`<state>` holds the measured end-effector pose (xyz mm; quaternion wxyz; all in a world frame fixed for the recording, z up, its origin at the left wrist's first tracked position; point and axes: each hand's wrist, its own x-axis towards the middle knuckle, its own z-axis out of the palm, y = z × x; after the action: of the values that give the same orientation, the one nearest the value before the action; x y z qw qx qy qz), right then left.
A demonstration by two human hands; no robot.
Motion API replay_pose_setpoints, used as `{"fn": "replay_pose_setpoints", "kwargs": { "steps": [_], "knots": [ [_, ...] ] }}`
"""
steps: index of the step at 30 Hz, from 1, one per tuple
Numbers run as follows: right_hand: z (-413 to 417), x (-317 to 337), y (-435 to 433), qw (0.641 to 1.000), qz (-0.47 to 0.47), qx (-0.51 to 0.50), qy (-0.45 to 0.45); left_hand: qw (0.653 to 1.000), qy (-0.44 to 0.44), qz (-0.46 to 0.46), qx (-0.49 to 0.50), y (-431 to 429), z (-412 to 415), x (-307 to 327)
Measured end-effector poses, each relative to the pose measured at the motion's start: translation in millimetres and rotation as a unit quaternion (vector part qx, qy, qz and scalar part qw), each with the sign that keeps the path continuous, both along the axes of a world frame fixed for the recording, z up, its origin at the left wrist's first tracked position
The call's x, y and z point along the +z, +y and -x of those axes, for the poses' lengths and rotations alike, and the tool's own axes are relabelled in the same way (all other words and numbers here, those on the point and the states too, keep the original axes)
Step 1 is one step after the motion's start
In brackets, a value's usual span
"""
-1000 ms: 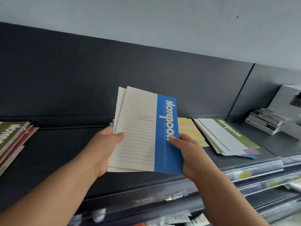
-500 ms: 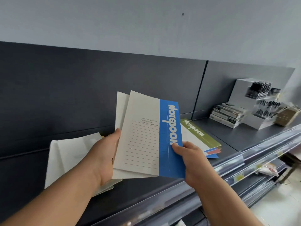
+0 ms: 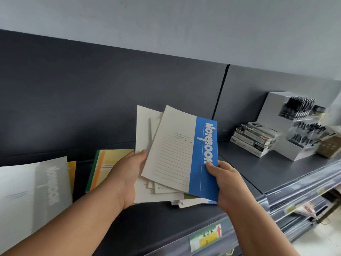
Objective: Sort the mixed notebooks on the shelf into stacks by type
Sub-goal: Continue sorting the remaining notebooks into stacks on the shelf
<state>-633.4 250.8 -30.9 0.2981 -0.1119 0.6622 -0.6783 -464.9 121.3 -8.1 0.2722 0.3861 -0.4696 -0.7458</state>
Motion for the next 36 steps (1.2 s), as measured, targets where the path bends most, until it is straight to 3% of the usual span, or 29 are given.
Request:
{"fn": "replay_pose_setpoints", "kwargs": {
  "steps": [10,20,28,36],
  "knots": [
    [116.1,-14.8,4.6,0.99,-0.056,0.125,0.045,0.992,-0.043,0.006,0.122,40.6,85.3,-26.8],
    [148.2,-20.7,-2.7,0.96,-0.065,0.267,0.043,0.966,-0.046,0.08,0.242,58.9,94.8,-25.5],
    [171.3,-30.8,-10.7,0.941,-0.127,0.231,0.212,0.946,-0.059,0.106,0.301,53.8,87.7,-15.9],
    [173.6,-41.6,-11.1,0.88,-0.235,0.183,0.37,0.936,-0.055,0.132,0.323,53.3,64.8,-14.9]
  ]
}}
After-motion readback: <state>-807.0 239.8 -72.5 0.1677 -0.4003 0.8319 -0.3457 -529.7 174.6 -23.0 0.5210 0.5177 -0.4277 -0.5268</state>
